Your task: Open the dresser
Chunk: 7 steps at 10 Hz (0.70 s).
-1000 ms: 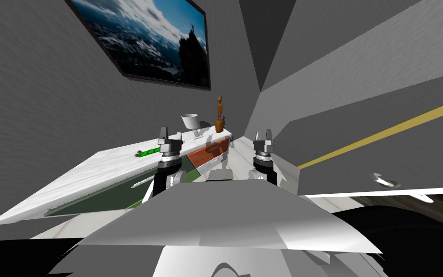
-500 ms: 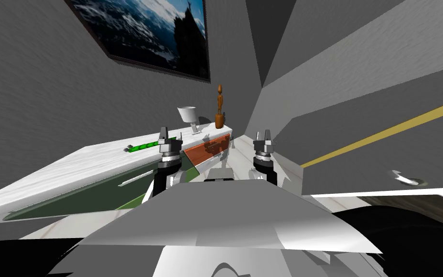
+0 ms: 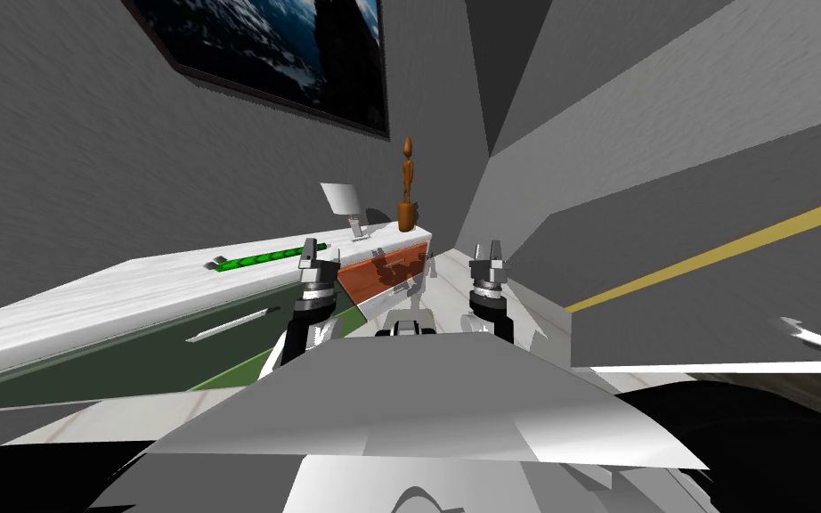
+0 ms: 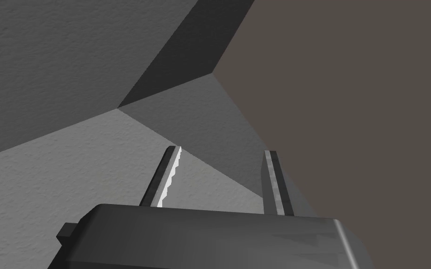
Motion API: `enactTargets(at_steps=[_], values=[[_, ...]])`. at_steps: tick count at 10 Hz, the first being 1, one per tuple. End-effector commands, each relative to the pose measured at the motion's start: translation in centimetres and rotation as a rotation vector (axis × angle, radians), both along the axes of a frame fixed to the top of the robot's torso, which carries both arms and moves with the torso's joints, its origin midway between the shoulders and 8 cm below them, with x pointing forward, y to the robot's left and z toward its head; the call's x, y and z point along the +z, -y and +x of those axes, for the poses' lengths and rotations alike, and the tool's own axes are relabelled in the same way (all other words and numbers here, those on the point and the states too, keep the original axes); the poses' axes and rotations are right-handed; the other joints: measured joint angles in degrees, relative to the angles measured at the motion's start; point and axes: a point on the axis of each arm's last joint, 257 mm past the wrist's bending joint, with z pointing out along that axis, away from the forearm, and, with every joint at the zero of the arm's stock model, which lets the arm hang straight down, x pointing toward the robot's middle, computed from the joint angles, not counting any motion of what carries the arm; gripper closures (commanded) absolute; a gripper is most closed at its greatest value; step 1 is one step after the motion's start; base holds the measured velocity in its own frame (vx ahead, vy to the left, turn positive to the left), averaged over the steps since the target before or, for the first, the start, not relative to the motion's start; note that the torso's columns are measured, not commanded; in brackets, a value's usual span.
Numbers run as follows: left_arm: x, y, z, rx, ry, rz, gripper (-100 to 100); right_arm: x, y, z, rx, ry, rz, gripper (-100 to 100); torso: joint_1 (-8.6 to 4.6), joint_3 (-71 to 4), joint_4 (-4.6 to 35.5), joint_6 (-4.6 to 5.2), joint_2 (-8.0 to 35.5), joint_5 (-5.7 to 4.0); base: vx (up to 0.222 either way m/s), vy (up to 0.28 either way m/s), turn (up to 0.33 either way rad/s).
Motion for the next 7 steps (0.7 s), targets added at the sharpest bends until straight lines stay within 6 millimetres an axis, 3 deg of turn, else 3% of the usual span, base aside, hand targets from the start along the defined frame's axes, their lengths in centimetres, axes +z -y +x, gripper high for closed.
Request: enactTargets(at_steps=[1,7], values=[[-3.0,-1.0,1.9,0.003,-0.08,0.007,-100,0.0,0.0,0.0,0.0,0.0,0.0,0,0.02,0.0,0.1,0.01,0.1,0.0,0.106,-0.136,0.093],[-8.4,-3.5,4.2,0.035,-0.205,-0.031,-100,0.0,0.0,0.0,0.0,0.0,0.0,0,0.15,0.1,0.1,0.0,0.2,0.04,0.067,-0.087,0.05]])
